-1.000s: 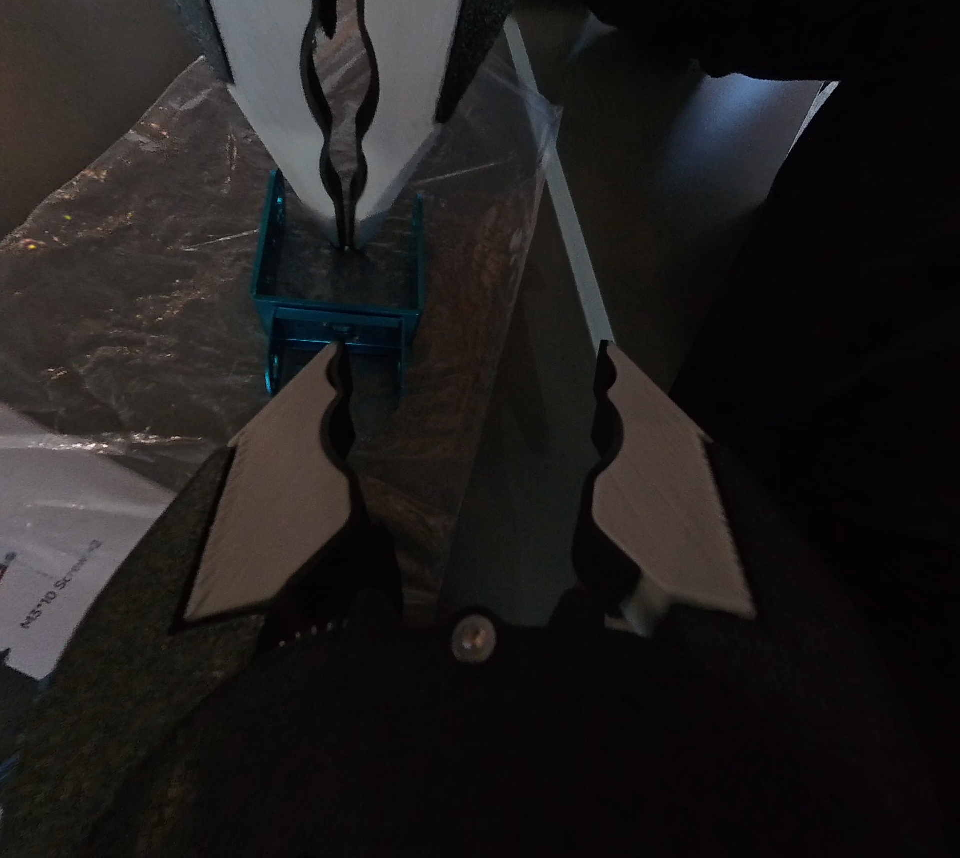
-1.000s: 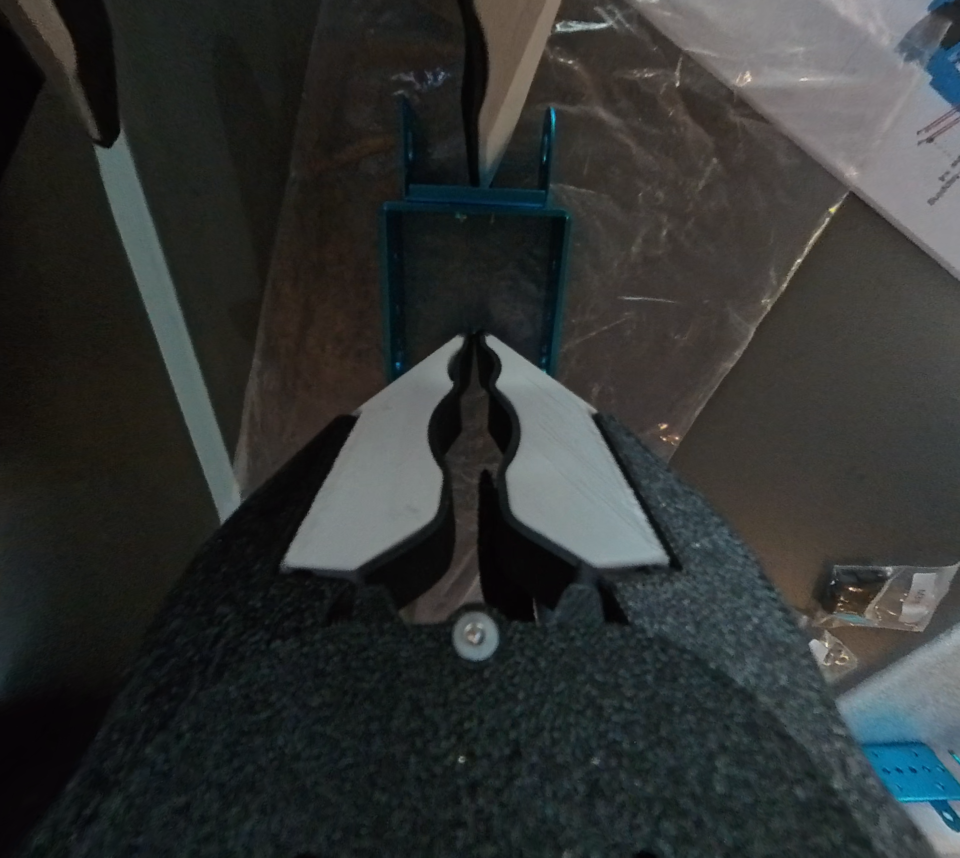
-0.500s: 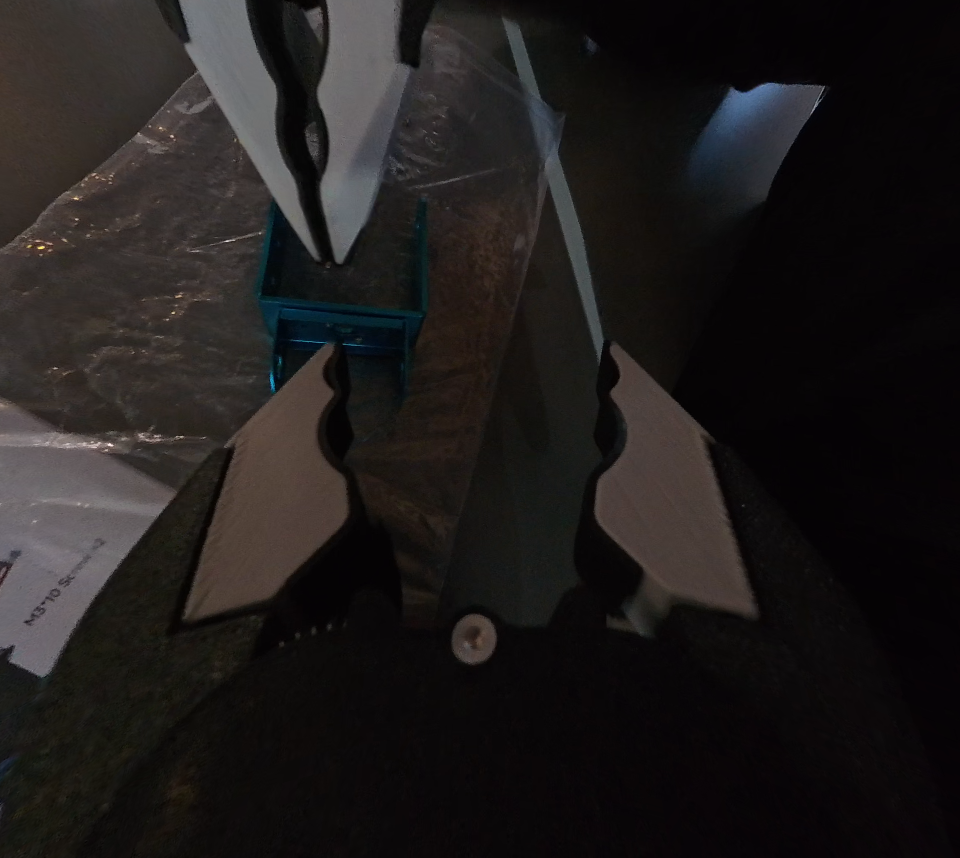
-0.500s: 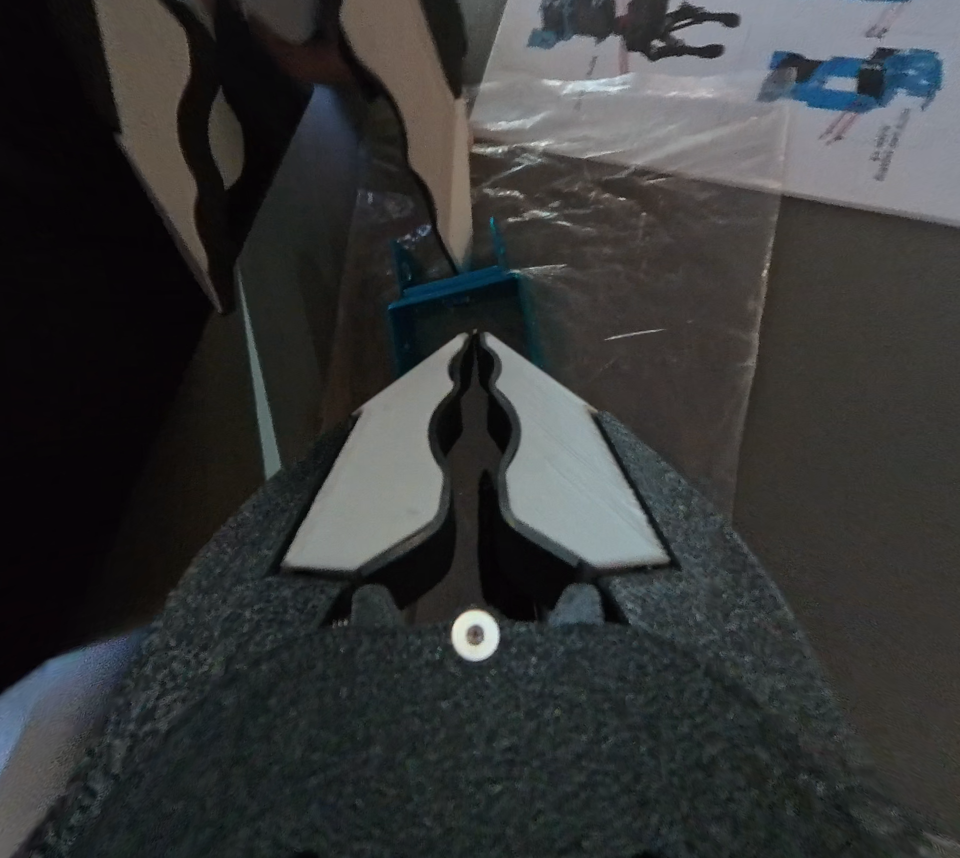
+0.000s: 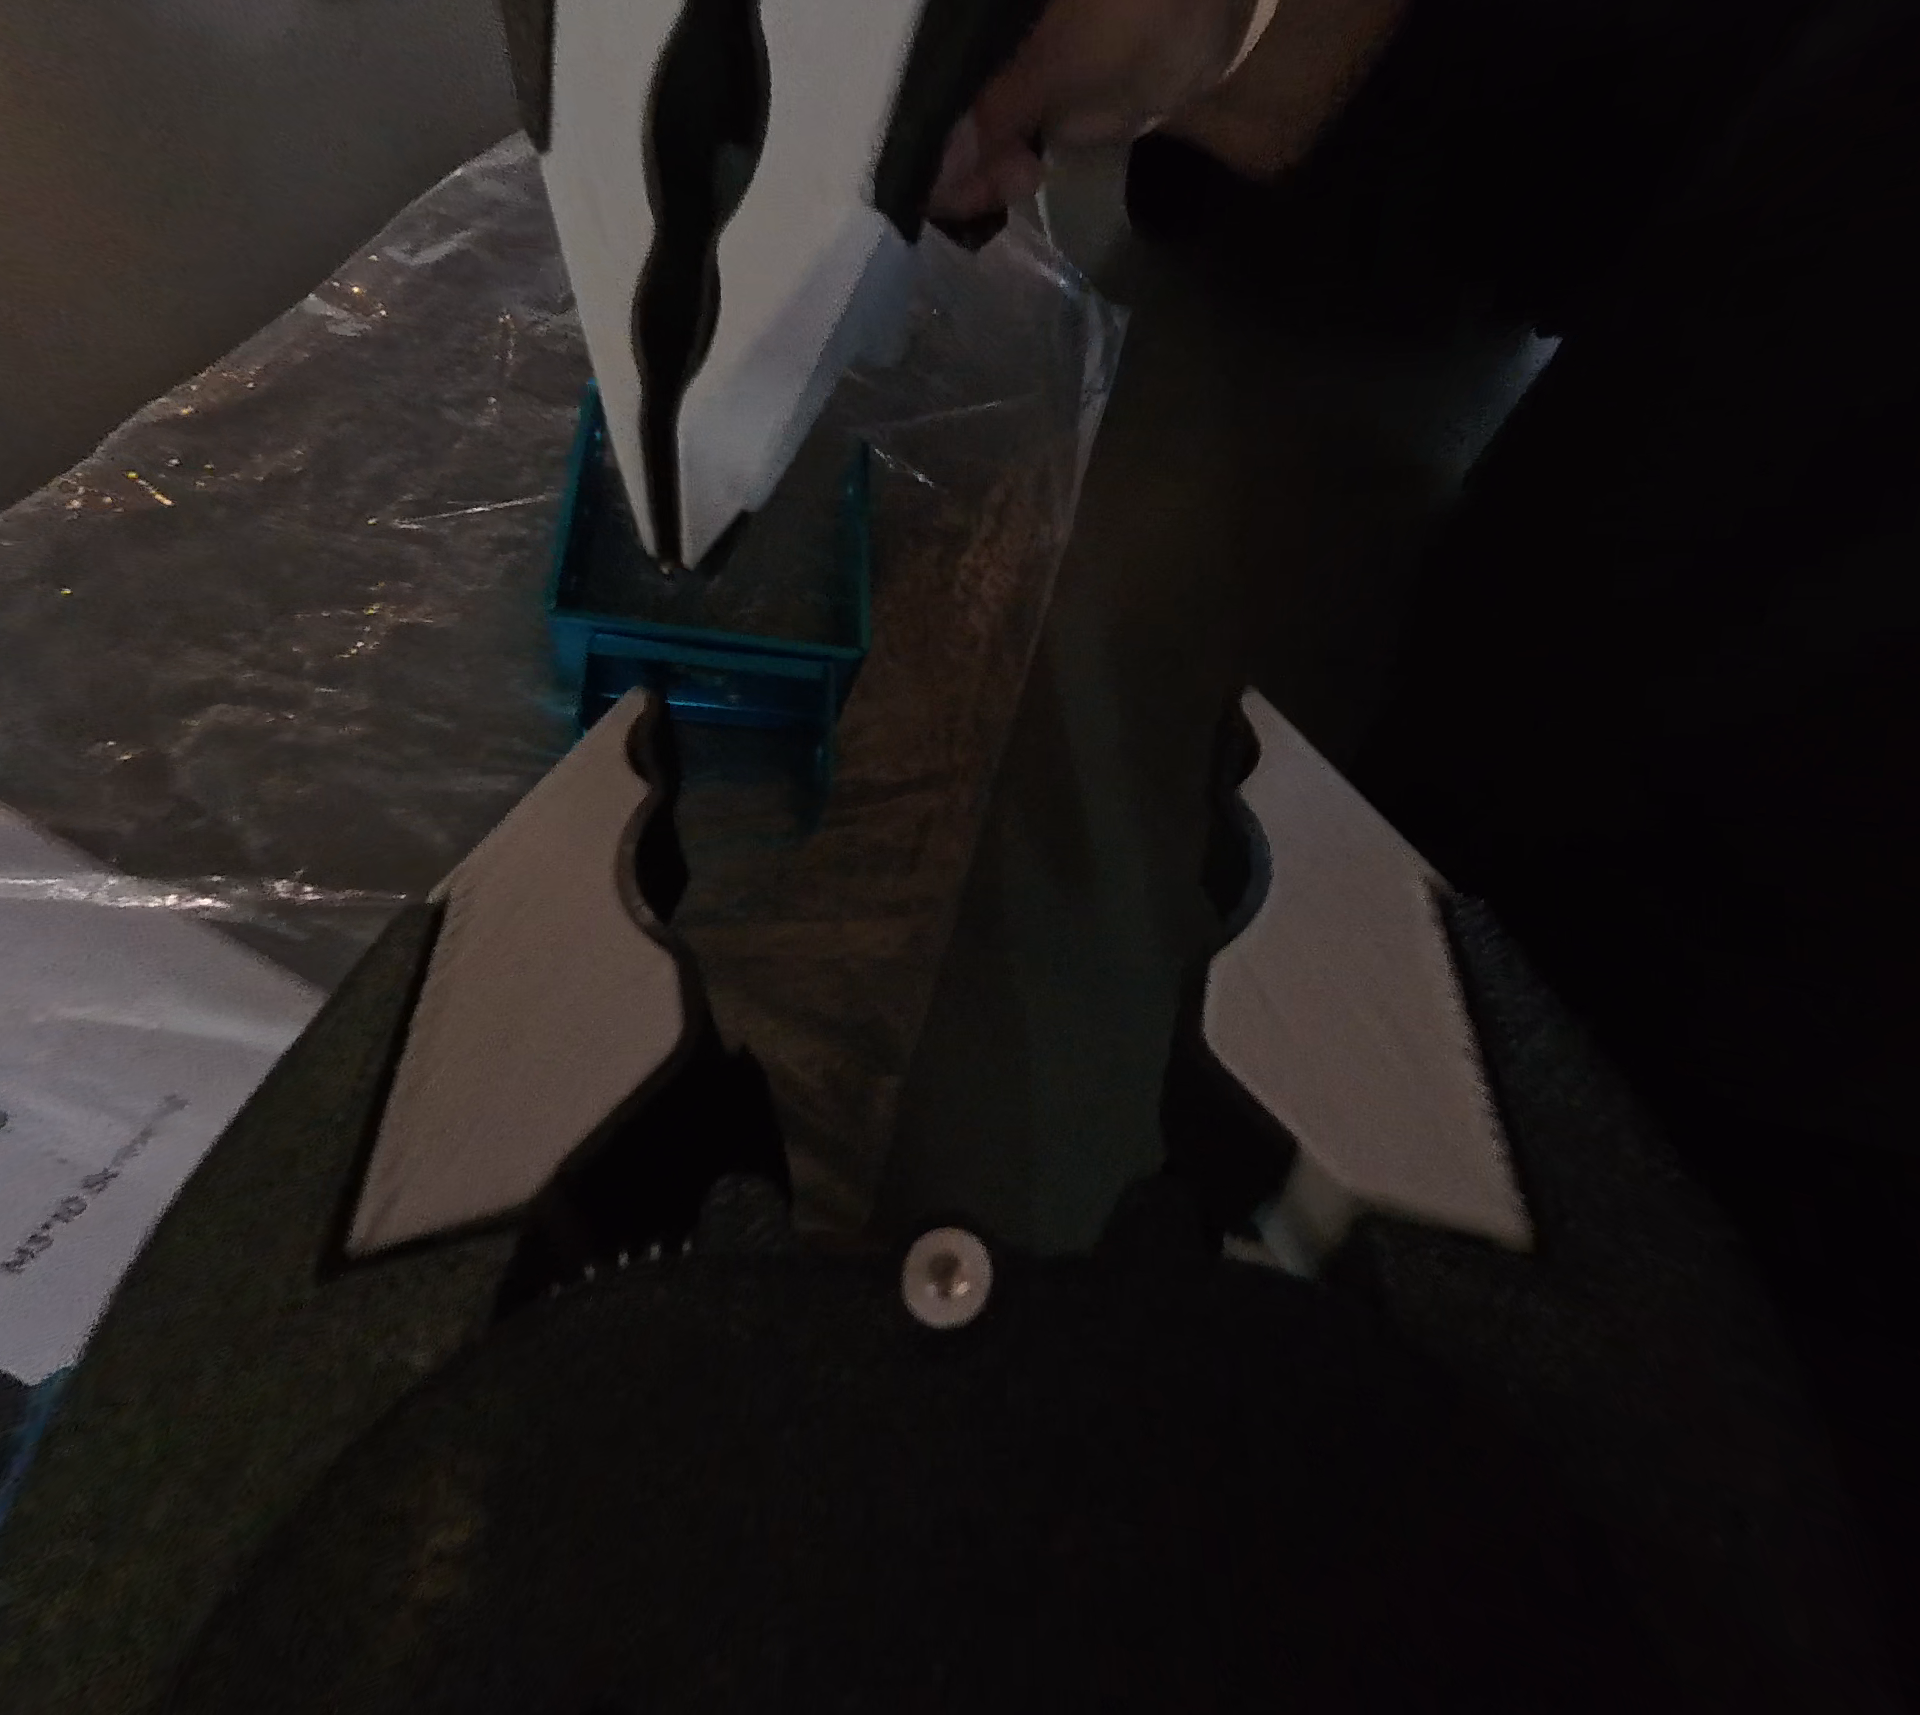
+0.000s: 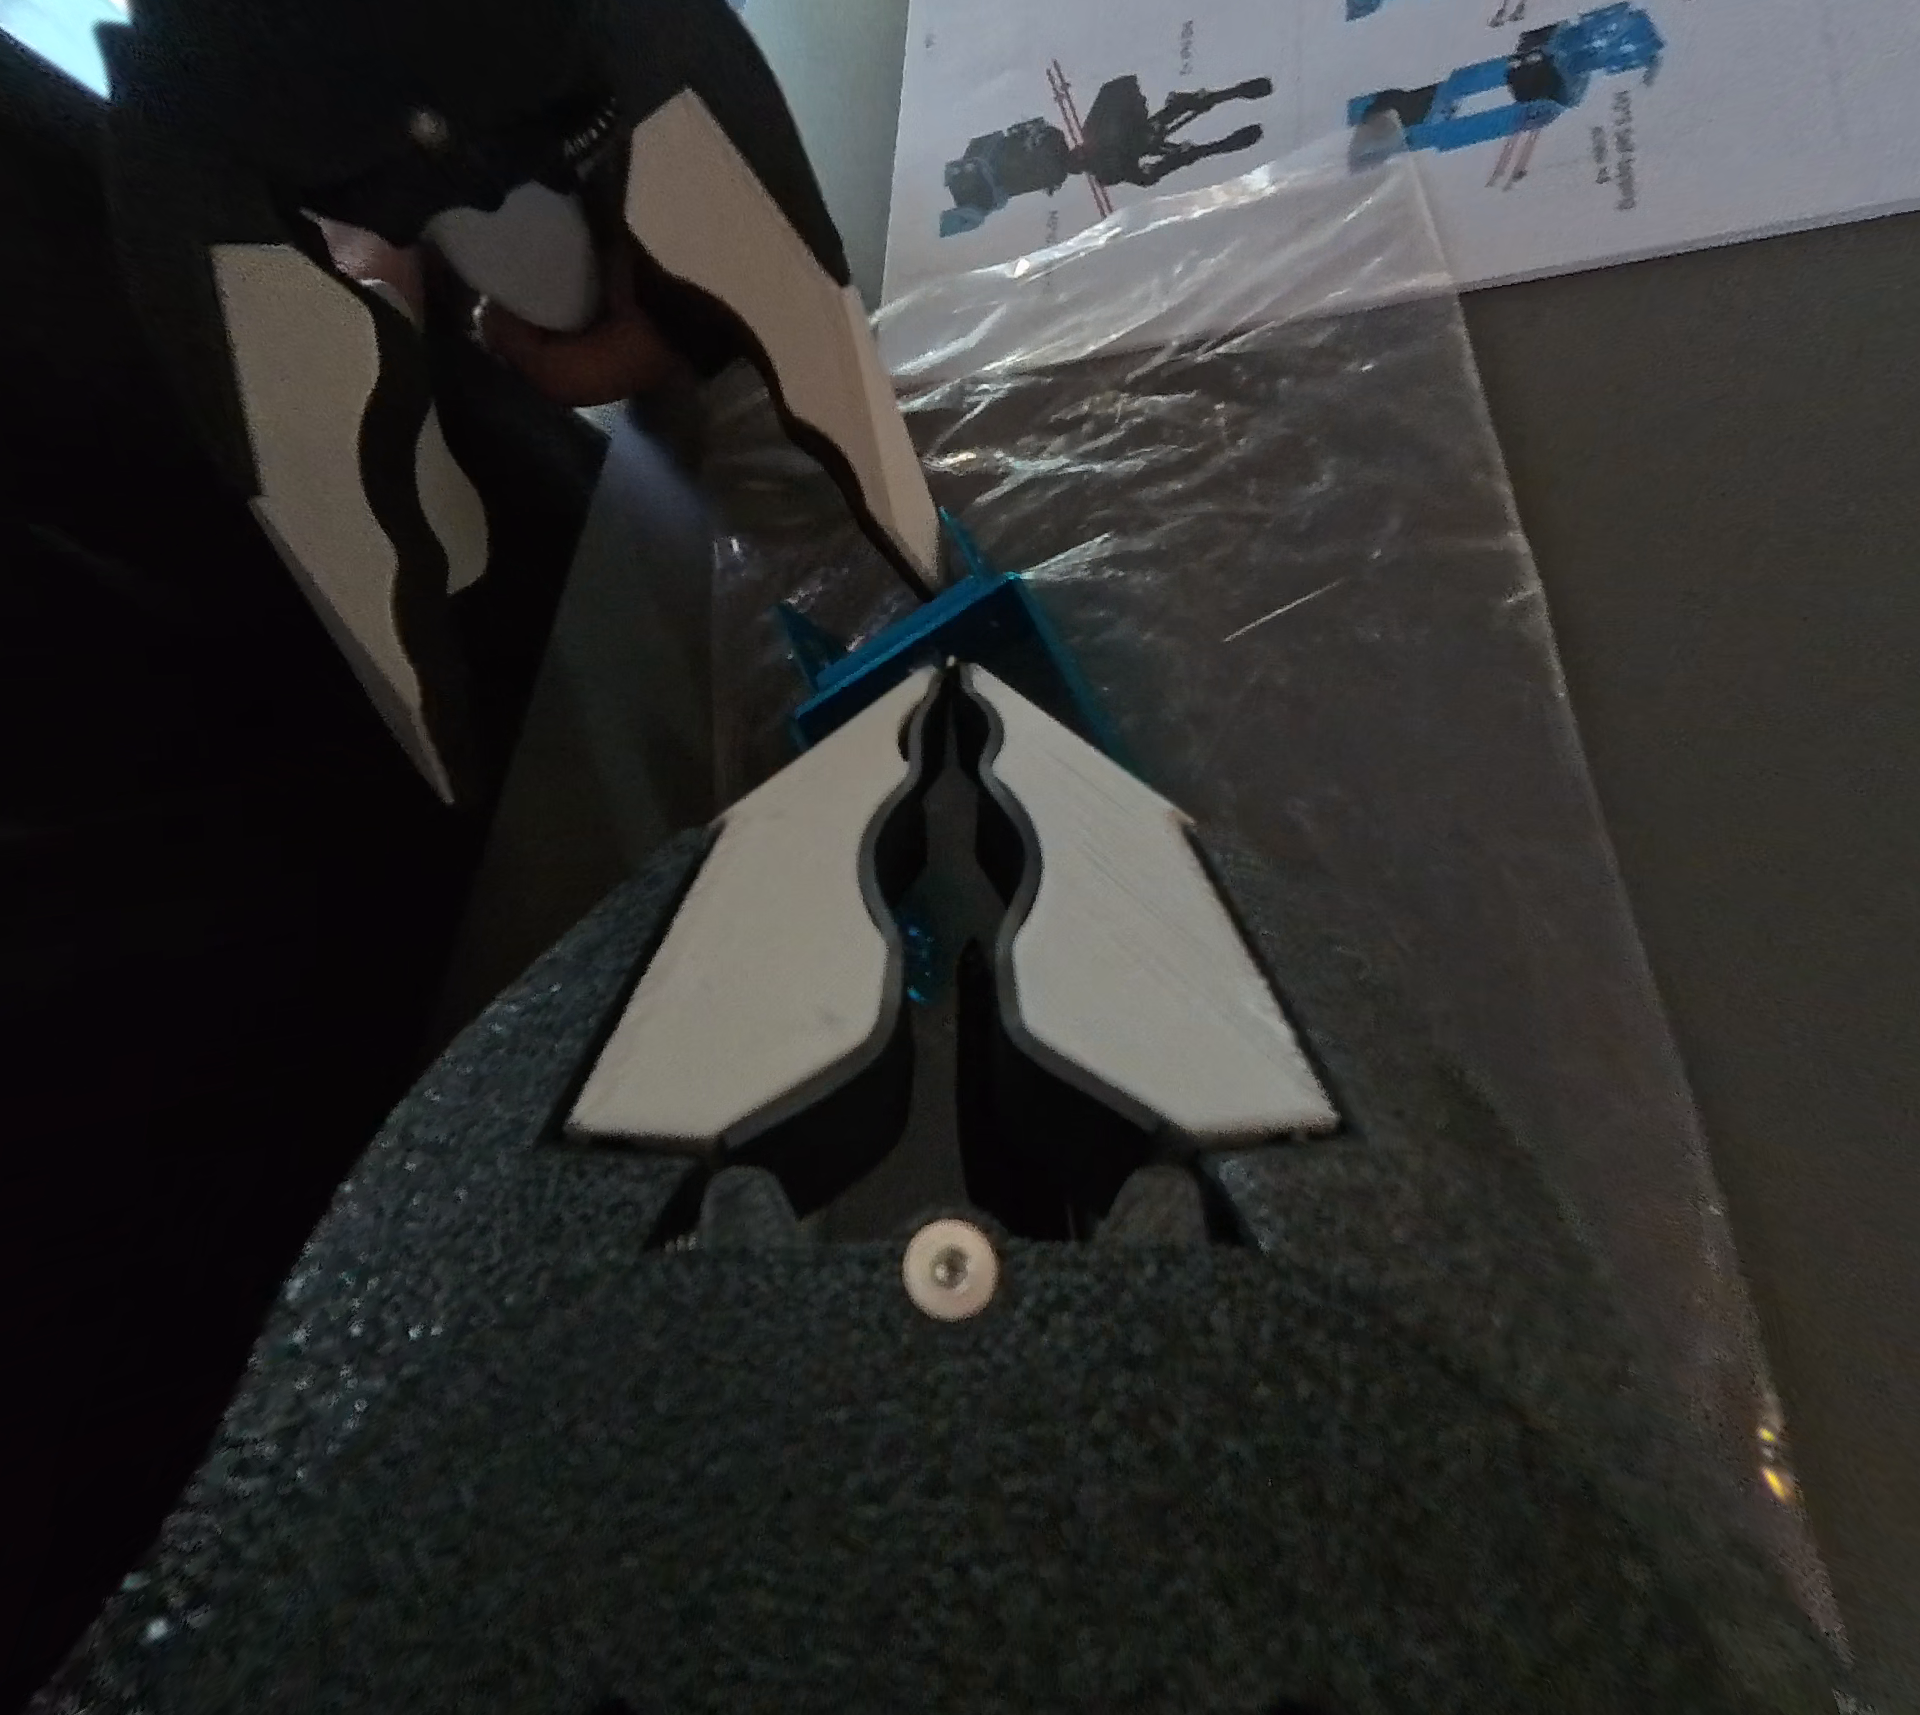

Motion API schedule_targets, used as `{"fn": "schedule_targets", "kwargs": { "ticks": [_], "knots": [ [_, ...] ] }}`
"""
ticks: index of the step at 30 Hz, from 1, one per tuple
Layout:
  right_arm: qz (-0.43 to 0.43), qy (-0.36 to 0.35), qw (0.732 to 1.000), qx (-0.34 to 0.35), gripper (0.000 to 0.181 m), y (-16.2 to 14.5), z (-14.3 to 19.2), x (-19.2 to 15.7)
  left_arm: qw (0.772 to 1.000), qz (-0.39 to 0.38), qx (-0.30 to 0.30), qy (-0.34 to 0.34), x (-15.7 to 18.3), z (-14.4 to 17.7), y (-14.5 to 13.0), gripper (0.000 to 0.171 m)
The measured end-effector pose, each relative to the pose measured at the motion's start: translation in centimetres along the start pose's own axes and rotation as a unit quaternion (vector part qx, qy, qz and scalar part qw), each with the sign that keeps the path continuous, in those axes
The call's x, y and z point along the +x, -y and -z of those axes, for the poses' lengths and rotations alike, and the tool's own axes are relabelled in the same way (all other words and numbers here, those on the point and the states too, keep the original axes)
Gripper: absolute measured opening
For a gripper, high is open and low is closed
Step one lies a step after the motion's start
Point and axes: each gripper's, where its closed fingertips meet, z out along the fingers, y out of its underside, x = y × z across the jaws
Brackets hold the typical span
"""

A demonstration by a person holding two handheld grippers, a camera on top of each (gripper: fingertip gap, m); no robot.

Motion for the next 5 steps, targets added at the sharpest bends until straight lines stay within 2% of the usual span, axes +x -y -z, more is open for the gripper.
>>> {"fn": "schedule_targets", "kwargs": {
  "ticks": [5],
  "knots": [
    [0.004, 0.006, 1.000, -0.019, 0.001, -0.33, -0.73, -0.26, 1.000, 0.003, 0.014, -0.024, 0.53, 0.34, 0.37, 0.103]
  ]
}}
